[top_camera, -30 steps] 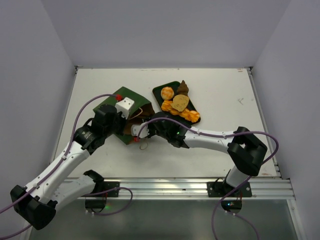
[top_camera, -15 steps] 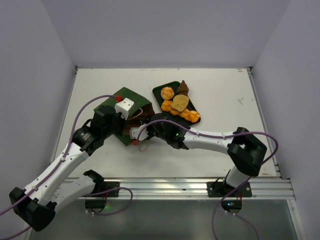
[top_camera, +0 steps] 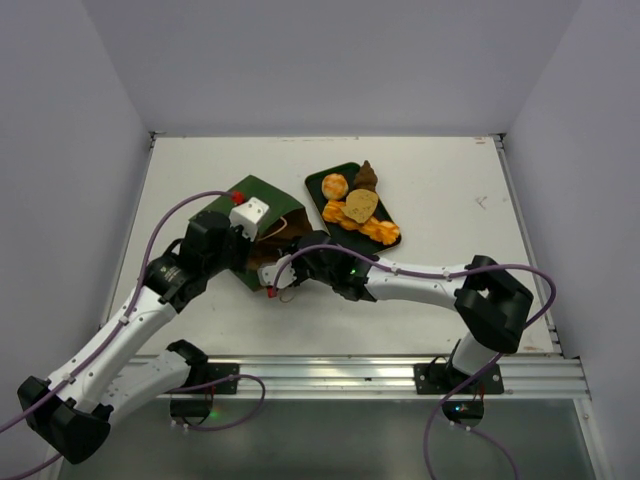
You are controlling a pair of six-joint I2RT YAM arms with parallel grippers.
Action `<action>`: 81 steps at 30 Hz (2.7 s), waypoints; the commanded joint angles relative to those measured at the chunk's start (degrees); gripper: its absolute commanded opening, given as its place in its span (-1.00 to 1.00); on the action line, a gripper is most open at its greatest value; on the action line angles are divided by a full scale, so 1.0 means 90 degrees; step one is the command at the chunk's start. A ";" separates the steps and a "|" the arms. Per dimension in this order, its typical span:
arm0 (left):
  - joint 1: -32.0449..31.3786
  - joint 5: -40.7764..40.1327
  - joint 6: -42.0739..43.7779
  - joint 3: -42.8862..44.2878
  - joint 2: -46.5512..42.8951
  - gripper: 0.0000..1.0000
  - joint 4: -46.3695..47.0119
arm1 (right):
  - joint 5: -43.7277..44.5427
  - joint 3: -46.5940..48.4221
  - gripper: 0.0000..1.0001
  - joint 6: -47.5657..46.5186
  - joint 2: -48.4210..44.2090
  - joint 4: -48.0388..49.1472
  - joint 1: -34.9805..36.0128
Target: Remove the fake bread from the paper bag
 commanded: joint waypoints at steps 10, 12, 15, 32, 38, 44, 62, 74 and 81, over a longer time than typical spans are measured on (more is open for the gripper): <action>-0.0034 0.0376 0.0127 0.0145 -0.0210 -1.00 0.0002 | 0.0485 0.0285 -0.07 0.0015 0.0157 0.0407 0.0039; -0.0034 0.0405 0.0117 0.0135 -0.0220 -1.00 0.0002 | 0.0601 0.0314 -0.06 0.0034 0.0186 0.0388 0.0039; -0.0034 0.0444 0.0117 0.0125 -0.0220 -1.00 0.0031 | 0.0661 0.0334 -0.06 0.0044 0.0235 0.0388 0.0039; -0.0034 0.0581 0.0098 0.0067 -0.0259 -1.00 0.0080 | 0.0778 0.0539 -0.06 0.0200 0.0274 0.0183 0.0039; -0.0034 0.0620 0.0088 0.0047 -0.0279 -1.00 0.0109 | 0.0837 0.0627 -0.17 0.0307 0.0479 0.0027 0.0049; -0.0044 0.0630 0.0088 0.0028 -0.0308 -1.00 0.0128 | 0.0964 0.0744 -0.18 0.0366 0.0636 -0.0139 0.0049; -0.0034 0.0581 0.0107 -0.0177 -0.0318 -1.00 0.0304 | 0.0788 0.0432 -0.87 0.0854 0.0011 -0.0560 0.0029; -0.0034 0.0600 0.0166 -0.0207 -0.0474 -1.00 0.0236 | 0.0778 -0.0086 -0.87 0.1040 -0.0663 -0.0765 -0.0049; -0.0034 0.0883 0.0117 -0.0207 -0.0396 -1.00 0.0255 | 0.0954 -0.0018 -0.32 0.0826 -0.0332 -0.0628 -0.0049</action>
